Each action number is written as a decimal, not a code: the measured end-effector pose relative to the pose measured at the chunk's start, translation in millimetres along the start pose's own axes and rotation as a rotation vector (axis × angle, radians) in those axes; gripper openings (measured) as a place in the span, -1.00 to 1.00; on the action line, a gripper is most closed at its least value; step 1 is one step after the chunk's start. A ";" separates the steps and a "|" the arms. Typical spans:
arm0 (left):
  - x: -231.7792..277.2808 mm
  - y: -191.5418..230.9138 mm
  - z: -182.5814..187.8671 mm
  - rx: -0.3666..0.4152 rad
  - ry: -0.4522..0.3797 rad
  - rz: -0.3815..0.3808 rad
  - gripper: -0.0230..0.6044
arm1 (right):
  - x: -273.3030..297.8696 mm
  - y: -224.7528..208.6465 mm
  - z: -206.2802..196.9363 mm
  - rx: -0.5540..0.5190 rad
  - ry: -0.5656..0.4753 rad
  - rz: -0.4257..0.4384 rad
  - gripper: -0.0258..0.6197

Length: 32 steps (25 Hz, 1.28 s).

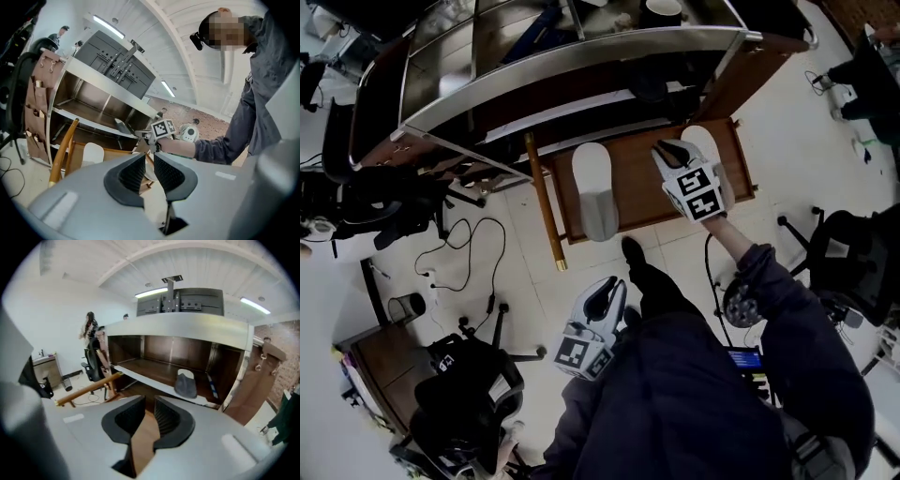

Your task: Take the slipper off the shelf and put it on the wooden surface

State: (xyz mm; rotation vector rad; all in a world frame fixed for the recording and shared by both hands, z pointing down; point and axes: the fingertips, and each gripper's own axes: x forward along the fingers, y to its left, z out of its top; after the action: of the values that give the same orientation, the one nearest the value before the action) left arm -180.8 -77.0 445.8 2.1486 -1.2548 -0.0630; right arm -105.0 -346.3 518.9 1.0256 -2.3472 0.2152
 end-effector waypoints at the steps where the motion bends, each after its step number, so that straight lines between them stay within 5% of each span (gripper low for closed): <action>1: -10.6 -8.0 -7.2 0.004 -0.006 -0.017 -0.71 | -28.0 28.9 -9.5 0.003 -0.011 0.037 -0.74; 5: -64.2 -49.4 -39.3 0.043 -0.038 -0.067 -0.71 | -141.5 138.3 -43.0 -0.037 -0.077 0.162 -0.74; 11: -146.9 -121.4 -100.8 0.054 -0.042 -0.126 -0.71 | -298.6 233.8 -105.1 -0.066 -0.100 0.180 -0.77; 20: -200.6 -154.3 -138.5 0.051 -0.046 -0.122 -0.71 | -379.3 286.3 -130.0 -0.017 -0.108 0.186 -0.92; 32: -191.9 -188.4 -146.8 0.085 -0.012 -0.171 -0.72 | -413.6 300.9 -139.6 -0.071 -0.110 0.234 -0.92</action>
State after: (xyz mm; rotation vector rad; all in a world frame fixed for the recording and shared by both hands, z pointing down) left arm -90.0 213.1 408.0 2.3284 -1.0951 -0.0966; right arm -33.4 171.0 427.5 0.7452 -2.5545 0.1660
